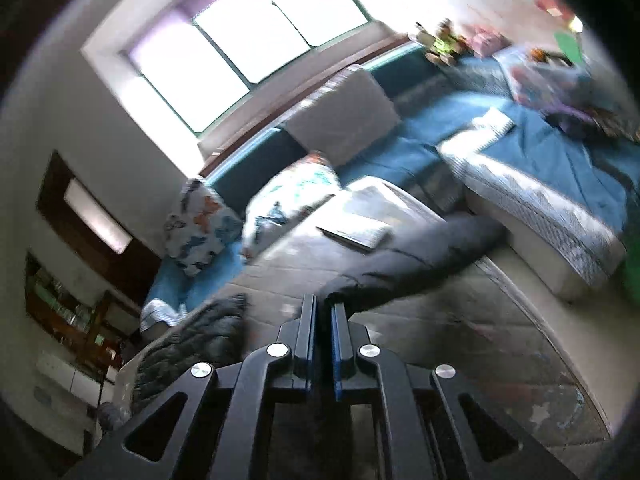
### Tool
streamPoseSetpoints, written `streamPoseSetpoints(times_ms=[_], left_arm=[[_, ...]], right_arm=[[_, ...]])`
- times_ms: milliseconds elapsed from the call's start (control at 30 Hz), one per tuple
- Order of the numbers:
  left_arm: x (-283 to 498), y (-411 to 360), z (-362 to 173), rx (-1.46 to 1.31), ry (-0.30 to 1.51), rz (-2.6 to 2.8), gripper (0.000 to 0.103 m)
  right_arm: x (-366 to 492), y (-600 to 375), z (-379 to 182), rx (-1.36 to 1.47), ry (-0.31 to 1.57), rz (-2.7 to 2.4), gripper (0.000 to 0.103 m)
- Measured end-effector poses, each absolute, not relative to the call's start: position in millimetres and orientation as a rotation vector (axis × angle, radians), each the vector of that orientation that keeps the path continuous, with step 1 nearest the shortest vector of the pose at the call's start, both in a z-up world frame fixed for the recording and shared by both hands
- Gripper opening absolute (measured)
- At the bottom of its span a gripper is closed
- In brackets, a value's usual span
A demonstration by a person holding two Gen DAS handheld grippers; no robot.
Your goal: Fold large clothes
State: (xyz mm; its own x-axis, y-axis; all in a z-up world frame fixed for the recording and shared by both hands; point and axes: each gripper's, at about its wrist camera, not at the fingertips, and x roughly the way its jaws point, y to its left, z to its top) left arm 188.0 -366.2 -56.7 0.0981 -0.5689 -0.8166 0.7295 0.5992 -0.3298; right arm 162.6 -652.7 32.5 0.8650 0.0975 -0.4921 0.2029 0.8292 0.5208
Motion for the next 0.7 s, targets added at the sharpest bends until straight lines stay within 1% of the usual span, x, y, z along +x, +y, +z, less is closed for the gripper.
streamPoseSetpoints(times_ms=[167,300,400,533,633,700], left_arm=[[178.3,-314.0,-27.2,0.094,1.03,-0.914,0.048],[169.2,-240.9,-12.3,0.027,0.964,-0.782,0.048],[164.3,-189.7,-6.5,-0.034,0.939,-0.685,0.048],[149.1,-119.1,-13.8,-0.117,0.924,-0.572,0.048],[134.1,-77.8,-25.0,-0.164,0.934,-0.517,0.048],[124.1,-52.2,-28.8,-0.195,0.941,-0.506,0.048]], right_arm=[[153.8,-593.2,81.3,0.467,0.477,0.041,0.008],[143.3,-532.7,107.6,0.361,0.436,0.142,0.008],[135.7,-480.1,116.8,0.293,0.429,0.239,0.008],[129.1,-405.5,109.6,0.18,0.464,0.337,0.008],[122.9,-339.4,83.5,0.055,0.533,0.402,0.008],[117.3,-298.1,55.5,-0.031,0.598,0.445,0.008]])
